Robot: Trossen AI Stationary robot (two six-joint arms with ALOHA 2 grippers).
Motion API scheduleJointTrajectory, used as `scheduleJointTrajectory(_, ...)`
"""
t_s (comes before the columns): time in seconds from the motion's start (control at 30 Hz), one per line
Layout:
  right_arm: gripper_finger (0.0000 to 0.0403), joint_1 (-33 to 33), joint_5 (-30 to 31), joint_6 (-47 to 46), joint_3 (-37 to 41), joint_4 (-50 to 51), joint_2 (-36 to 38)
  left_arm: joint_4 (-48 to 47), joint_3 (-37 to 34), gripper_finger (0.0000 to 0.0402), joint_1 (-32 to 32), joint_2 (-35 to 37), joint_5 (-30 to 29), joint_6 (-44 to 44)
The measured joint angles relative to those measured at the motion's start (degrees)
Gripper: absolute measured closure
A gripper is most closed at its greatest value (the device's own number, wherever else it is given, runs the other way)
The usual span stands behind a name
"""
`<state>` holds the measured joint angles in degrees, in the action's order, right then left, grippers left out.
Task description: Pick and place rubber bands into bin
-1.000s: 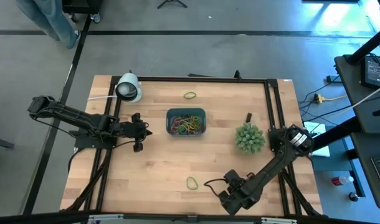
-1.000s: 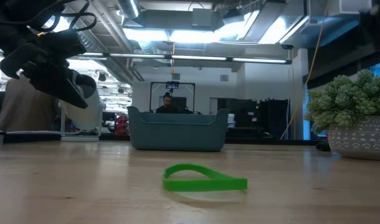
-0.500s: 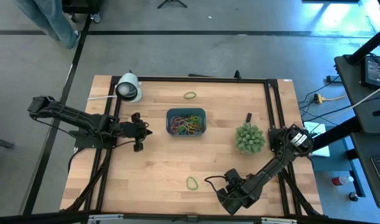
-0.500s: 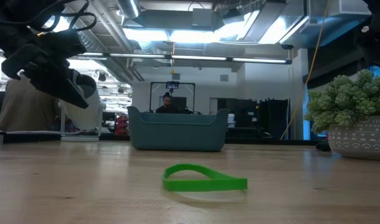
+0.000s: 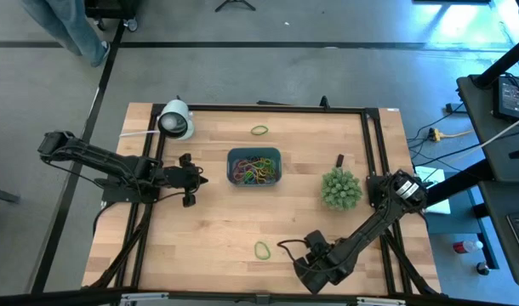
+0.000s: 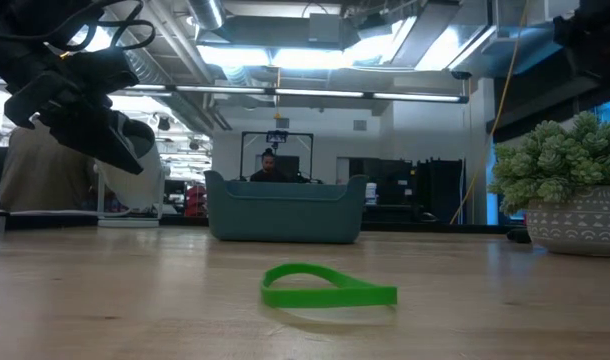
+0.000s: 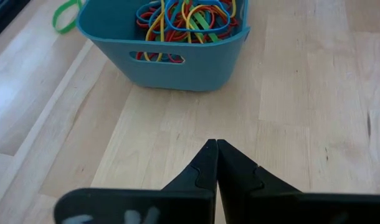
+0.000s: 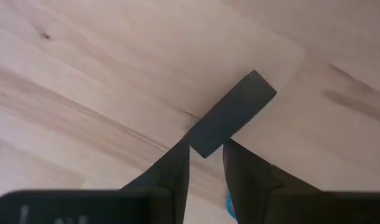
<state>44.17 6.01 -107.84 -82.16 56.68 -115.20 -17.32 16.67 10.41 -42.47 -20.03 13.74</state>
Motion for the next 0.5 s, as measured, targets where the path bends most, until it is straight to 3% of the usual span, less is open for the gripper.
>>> scheduleJointTrajectory(0.37, 0.0208, -0.2, 0.6, -4.3, 7.7, -7.7, 0.4, 0.0, 0.0, 0.0399, 0.0, 0.0, 0.0, 0.0)
scheduleJointTrajectory(0.5, 0.0207, -0.4, 0.7, -4.5, 9.3, -8.6, 0.5, 0.0, 0.0, 0.0399, 0.0, 0.0, 0.0, -0.5)
